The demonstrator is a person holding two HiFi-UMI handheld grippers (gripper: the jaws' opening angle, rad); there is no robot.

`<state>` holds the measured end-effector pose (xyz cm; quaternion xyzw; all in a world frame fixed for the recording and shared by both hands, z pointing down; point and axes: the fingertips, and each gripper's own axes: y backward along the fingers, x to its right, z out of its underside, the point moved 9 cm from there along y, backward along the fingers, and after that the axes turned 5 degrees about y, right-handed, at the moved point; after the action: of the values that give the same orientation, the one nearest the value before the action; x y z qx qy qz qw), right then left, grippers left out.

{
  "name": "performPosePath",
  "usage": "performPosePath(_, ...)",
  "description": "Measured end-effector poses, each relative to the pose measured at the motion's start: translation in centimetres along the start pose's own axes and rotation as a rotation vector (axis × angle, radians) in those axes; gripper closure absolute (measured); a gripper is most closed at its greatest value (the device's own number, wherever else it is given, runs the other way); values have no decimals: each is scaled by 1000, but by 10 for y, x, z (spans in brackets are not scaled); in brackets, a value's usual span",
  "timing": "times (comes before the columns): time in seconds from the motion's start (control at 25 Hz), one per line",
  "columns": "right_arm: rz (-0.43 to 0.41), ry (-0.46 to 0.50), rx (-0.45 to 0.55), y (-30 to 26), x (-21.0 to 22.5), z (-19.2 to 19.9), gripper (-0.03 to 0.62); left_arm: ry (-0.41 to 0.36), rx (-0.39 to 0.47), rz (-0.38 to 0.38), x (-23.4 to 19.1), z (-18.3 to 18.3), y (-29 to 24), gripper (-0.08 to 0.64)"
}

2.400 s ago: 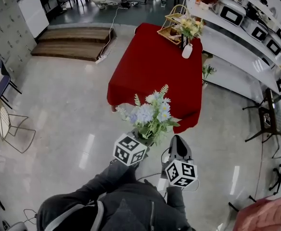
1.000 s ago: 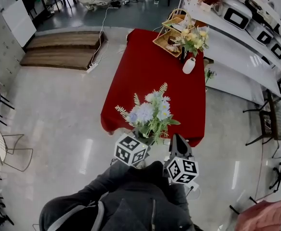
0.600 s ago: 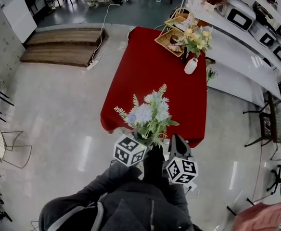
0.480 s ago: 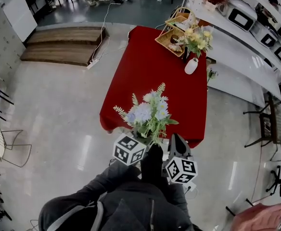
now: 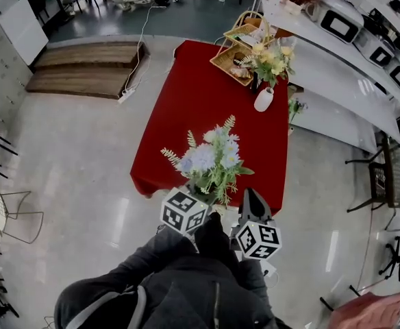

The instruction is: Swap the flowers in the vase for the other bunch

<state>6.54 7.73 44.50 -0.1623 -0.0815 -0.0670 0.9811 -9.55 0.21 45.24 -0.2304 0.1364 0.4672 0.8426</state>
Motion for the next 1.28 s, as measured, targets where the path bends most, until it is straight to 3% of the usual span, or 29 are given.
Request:
performPosePath(0.96, -90, 13, 49, -122, 115, -65, 580, -43, 35, -88, -45, -70, -136, 531)
performPosePath(1.28, -103, 53, 62, -148, 152, -82, 580, -41, 105, -141, -53, -83, -161, 531)
